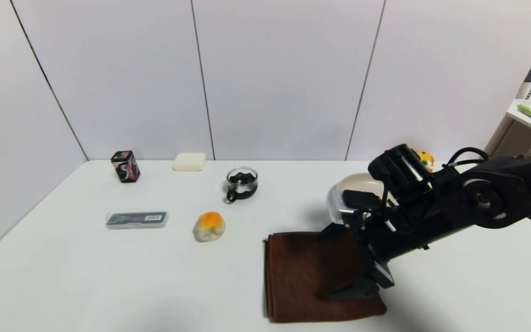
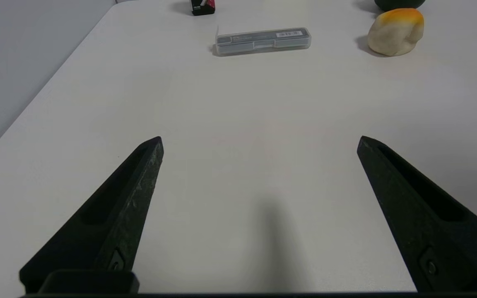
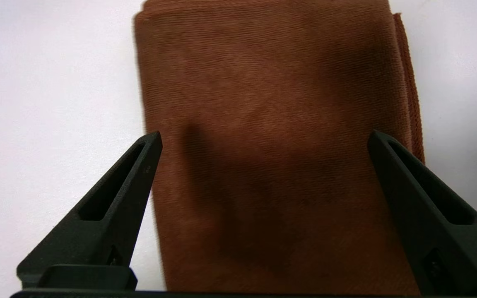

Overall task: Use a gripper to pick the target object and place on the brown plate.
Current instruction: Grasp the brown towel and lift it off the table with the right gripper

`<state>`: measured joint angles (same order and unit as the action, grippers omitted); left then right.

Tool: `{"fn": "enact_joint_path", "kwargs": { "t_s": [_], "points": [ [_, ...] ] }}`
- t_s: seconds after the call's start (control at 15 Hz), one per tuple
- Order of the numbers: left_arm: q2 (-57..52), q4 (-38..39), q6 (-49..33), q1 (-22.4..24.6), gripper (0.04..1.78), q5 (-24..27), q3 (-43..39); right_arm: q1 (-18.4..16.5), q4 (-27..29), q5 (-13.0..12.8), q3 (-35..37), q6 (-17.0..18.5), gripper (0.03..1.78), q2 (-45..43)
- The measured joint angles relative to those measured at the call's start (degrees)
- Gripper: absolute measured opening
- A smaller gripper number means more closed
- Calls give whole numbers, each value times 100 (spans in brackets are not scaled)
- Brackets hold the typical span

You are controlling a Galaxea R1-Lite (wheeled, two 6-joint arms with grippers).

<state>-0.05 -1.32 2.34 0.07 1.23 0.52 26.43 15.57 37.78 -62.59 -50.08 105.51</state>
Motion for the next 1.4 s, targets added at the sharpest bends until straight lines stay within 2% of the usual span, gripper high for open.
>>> {"fn": "enact_joint_path", "kwargs": {
  "t_s": [0.4, 1.07, 1.4],
  "points": [
    [0, 0, 2, 0, 169, -2, 0, -26, -6, -10, -194, -44, 171, 411],
    [0, 0, 0, 0, 169, -2, 0, -59, 26, -21, -166, -827, 171, 546],
    [0, 0, 2, 0, 169, -2, 0, -61, 22, -18, -152, -870, 170, 546]
  ]
}}
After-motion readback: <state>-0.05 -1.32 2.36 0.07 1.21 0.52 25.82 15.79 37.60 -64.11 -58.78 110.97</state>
